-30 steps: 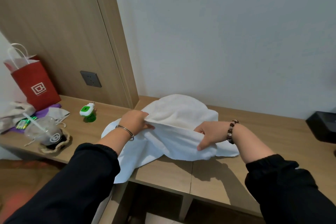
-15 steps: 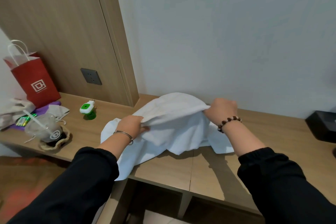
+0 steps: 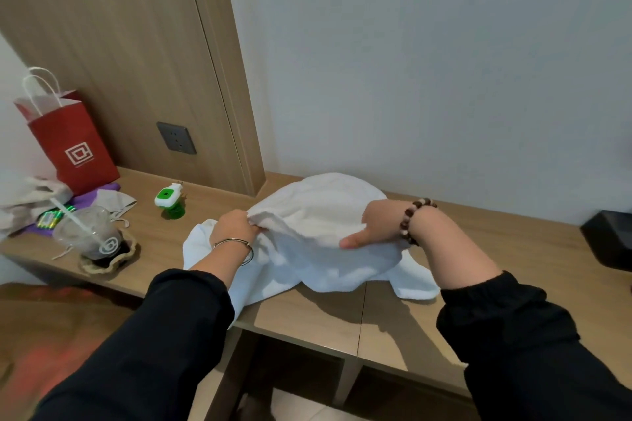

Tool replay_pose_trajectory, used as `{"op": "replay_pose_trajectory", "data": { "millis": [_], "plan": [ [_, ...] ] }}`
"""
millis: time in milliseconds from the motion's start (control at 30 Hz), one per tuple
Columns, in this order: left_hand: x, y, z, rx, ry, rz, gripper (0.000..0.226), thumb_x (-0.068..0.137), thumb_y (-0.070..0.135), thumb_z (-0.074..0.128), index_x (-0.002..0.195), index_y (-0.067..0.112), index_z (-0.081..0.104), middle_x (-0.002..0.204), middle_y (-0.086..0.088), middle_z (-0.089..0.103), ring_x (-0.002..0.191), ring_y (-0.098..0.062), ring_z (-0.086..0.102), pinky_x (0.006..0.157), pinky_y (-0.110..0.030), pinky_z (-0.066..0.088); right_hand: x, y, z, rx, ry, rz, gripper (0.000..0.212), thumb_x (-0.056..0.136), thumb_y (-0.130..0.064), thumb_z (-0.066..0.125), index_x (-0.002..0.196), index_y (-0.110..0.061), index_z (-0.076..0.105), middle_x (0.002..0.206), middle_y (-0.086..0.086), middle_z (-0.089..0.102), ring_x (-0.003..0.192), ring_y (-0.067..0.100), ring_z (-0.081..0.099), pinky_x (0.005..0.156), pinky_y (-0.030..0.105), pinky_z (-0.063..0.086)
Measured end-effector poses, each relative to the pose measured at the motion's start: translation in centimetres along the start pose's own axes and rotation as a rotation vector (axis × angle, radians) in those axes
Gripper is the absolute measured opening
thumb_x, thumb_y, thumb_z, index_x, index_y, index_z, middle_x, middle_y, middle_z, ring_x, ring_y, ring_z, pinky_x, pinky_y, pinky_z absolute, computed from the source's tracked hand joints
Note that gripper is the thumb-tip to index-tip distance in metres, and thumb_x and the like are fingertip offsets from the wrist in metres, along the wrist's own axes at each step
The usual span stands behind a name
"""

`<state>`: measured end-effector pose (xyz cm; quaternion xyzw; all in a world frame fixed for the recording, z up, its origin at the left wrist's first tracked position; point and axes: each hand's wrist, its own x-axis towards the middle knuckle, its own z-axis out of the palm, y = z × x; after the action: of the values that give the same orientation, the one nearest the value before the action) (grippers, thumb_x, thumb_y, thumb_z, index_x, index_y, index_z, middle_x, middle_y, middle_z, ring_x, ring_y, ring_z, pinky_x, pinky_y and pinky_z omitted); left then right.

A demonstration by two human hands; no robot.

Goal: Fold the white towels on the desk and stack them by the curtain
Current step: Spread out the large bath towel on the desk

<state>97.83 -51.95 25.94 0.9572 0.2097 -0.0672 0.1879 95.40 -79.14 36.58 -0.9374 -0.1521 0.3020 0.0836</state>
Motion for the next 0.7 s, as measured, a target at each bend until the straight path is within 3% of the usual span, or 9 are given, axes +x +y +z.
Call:
{"op": "replay_pose_trajectory", "data": {
  "millis": [100, 167, 267, 367, 433, 500, 567, 633, 700],
  "plan": [
    [0.5, -0.9, -0.6, -0.066, 0.015, -0.041, 0.025, 0.091, 0.029, 0.053, 0.078, 0.01, 0.061, 0.079, -0.009, 0.056, 0.076, -0.028, 0.051, 0.07, -0.032, 0.039, -1.0, 0.3, -0.7, -0.045, -0.162, -0.043, 0.057, 0.07, -0.071, 0.064, 0.075, -0.014, 0.062, 0.065, -0.006, 0.059, 0.059, 0.012, 0.053, 0.056, 0.023, 0.041],
    [0.8, -0.8, -1.4, -0.047, 0.019, -0.048, 0.025, 0.094, 0.028, 0.049, 0.08, 0.011, 0.06, 0.078, -0.008, 0.055, 0.077, -0.027, 0.051, 0.07, -0.031, 0.039, -1.0, 0.5, -0.2, -0.303, -0.177, 0.007, 0.043, 0.079, -0.053, 0.067, 0.064, -0.015, 0.055, 0.055, -0.006, 0.049, 0.052, 0.013, 0.044, 0.054, 0.023, 0.036],
    [1.0, -0.5, -2.0, -0.093, 0.058, -0.074, 0.025, 0.095, 0.022, 0.045, 0.077, 0.01, 0.059, 0.079, -0.009, 0.056, 0.079, -0.029, 0.053, 0.069, -0.03, 0.038, 0.1, 0.9, 0.1, -0.383, 0.173, 0.139, 0.031, 0.087, -0.021, 0.051, 0.058, -0.015, 0.042, 0.057, -0.001, 0.041, 0.054, 0.019, 0.038, 0.062, 0.027, 0.035],
    [1.0, -0.9, -1.9, -0.182, 0.109, -0.095, 0.027, 0.093, 0.022, 0.048, 0.071, 0.009, 0.058, 0.077, -0.011, 0.057, 0.074, -0.029, 0.051, 0.066, -0.031, 0.038, 1.1, 2.1, -0.9, 0.371, 0.908, 0.193, 0.034, 0.084, -0.013, 0.058, 0.054, -0.013, 0.041, 0.056, 0.004, 0.039, 0.058, 0.022, 0.037, 0.055, 0.029, 0.028],
    [0.9, -0.7, -2.0, -0.207, 0.133, -0.071, 0.032, 0.093, 0.023, 0.047, 0.064, 0.012, 0.055, 0.073, -0.011, 0.056, 0.071, -0.03, 0.05, 0.064, -0.031, 0.038, 0.9, 1.9, -1.6, 1.008, 1.054, 0.106, 0.03, 0.082, -0.013, 0.066, 0.059, -0.013, 0.048, 0.057, 0.002, 0.042, 0.059, 0.016, 0.037, 0.054, 0.03, 0.029],
    [0.8, -0.2, -2.3, -0.241, 0.166, -0.045, 0.032, 0.093, 0.022, 0.048, 0.062, 0.012, 0.053, 0.073, -0.011, 0.055, 0.071, -0.03, 0.049, 0.064, -0.032, 0.037, 1.0, 0.6, -1.5, 1.544, 0.926, 0.006, 0.014, 0.087, -0.015, 0.066, 0.075, -0.01, 0.06, 0.074, 0.005, 0.057, 0.071, 0.018, 0.053, 0.067, 0.031, 0.043],
    [0.8, 0.2, -2.8, -0.29, 0.194, -0.018, 0.029, 0.092, 0.019, 0.049, 0.065, 0.009, 0.055, 0.074, -0.013, 0.056, 0.072, -0.031, 0.05, 0.065, -0.033, 0.037, 0.9, -0.4, -1.9, 1.737, 0.708, -0.057, 0.019, 0.094, -0.026, 0.059, 0.086, -0.009, 0.062, 0.091, 0.01, 0.063, 0.083, 0.023, 0.061, 0.079, 0.037, 0.05],
    [0.6, 0.8, -3.4, -0.269, 0.207, 0.008, 0.027, 0.091, 0.017, 0.048, 0.067, 0.008, 0.055, 0.075, -0.013, 0.056, 0.073, -0.031, 0.05, 0.065, -0.033, 0.037, -0.1, -1.1, -2.7, 1.509, 0.455, -0.177, 0.029, 0.098, -0.034, 0.051, 0.085, -0.012, 0.066, 0.086, 0.005, 0.066, 0.074, 0.015, 0.064, 0.07, 0.029, 0.053],
    [0.4, 1.7, -4.3, -0.177, 0.208, 0.068, 0.025, 0.091, 0.015, 0.046, 0.068, 0.011, 0.054, 0.076, -0.011, 0.054, 0.072, -0.03, 0.048, 0.063, -0.032, 0.036, -1.8, -2.3, -3.7, 1.244, 0.148, -0.338, 0.041, 0.098, -0.033, 0.047, 0.066, -0.023, 0.071, 0.064, -0.011, 0.066, 0.055, -0.001, 0.059, 0.053, 0.015, 0.046]
  ]
}}
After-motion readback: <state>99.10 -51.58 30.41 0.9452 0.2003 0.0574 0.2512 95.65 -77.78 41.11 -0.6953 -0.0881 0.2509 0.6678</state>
